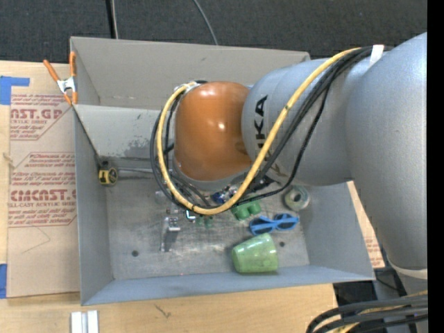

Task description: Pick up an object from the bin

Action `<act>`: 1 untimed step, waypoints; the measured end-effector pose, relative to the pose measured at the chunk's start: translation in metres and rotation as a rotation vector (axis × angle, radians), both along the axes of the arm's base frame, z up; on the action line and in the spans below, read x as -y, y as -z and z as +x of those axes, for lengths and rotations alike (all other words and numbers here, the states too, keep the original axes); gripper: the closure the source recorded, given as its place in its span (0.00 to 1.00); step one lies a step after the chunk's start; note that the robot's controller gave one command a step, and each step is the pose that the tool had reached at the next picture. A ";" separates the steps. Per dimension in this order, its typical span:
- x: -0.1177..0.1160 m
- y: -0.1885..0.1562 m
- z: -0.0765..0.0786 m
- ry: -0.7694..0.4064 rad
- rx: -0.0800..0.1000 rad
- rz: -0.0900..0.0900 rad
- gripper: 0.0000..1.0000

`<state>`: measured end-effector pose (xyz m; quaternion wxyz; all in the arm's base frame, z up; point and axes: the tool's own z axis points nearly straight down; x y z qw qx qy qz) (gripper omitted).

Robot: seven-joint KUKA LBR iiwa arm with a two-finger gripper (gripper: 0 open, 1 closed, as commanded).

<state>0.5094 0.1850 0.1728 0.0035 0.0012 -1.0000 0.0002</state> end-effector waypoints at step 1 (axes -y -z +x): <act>0.073 0.046 -0.007 -0.154 0.003 -0.001 0.00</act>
Offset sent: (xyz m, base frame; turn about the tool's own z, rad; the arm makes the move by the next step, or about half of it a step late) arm -0.0067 -0.0710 -0.0445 -0.1570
